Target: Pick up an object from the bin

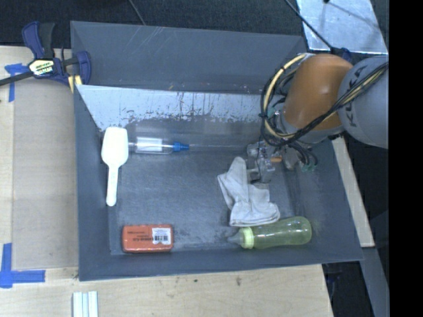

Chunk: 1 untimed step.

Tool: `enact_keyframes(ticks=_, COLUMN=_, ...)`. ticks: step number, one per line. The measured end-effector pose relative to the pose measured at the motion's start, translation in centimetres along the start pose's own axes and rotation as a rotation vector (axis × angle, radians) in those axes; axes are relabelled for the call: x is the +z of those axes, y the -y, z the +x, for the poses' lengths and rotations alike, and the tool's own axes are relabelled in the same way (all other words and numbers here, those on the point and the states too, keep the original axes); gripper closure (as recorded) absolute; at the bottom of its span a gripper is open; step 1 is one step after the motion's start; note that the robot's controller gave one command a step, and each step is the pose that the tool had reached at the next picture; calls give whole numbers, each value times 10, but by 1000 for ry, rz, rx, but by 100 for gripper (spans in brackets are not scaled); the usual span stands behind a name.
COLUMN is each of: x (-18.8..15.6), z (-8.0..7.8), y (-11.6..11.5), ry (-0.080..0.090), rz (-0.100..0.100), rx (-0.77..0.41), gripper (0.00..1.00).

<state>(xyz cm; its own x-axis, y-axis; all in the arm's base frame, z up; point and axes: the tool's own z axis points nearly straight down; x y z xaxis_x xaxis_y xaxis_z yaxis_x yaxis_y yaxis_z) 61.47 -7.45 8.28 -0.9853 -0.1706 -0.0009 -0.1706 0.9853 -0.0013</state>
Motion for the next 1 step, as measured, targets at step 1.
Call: enact_keyframes(ticks=1, x=-159, z=12, y=70, ry=6, rz=3, rx=-32, gripper=100)
